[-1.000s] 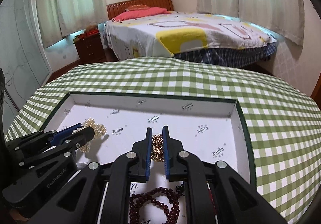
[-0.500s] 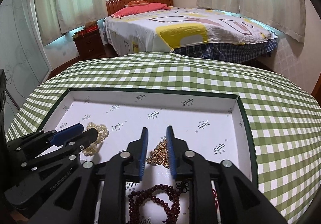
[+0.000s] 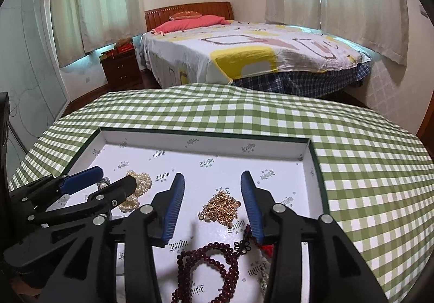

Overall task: Organize jewelry
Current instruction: 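Carry the pearl necklace and gold chain into the box and open both grippers, then withdraw both grippers from the box toward the last two pieces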

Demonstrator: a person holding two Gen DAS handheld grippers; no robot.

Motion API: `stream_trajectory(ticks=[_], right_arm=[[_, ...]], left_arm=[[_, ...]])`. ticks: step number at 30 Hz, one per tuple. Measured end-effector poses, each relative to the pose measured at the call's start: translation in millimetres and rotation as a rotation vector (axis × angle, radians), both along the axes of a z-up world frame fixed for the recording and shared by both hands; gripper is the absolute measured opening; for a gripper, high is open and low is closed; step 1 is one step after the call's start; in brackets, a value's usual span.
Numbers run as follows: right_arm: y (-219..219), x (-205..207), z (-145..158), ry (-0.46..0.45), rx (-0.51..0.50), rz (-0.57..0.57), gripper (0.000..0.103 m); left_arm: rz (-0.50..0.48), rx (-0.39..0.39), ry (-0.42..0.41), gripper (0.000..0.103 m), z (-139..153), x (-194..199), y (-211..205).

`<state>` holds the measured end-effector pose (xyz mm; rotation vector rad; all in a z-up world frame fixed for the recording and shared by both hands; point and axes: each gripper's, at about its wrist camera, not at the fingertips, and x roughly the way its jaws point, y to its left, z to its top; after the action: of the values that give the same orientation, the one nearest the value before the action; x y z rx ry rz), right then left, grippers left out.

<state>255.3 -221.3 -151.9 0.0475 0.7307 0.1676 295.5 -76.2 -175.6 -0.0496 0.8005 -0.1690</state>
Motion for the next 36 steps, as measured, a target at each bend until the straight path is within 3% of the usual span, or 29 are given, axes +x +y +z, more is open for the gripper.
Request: stream_trajectory(ticks=[20, 30, 36], right_arm=[[-30, -83, 37, -0.088, -0.015, -0.052, 0.054], [-49, -117, 13, -0.042, 0.000, -0.094, 0.054], [-47, -128, -11, 0.006, 0.013, -0.089, 0.054]], left_arm=[[0.083, -0.058, -0.167, 0.057, 47, -99, 32], [0.094, -0.055, -0.158, 0.057, 34, -132, 39], [0.090, -0.037, -0.106, 0.057, 14, -146, 37]])
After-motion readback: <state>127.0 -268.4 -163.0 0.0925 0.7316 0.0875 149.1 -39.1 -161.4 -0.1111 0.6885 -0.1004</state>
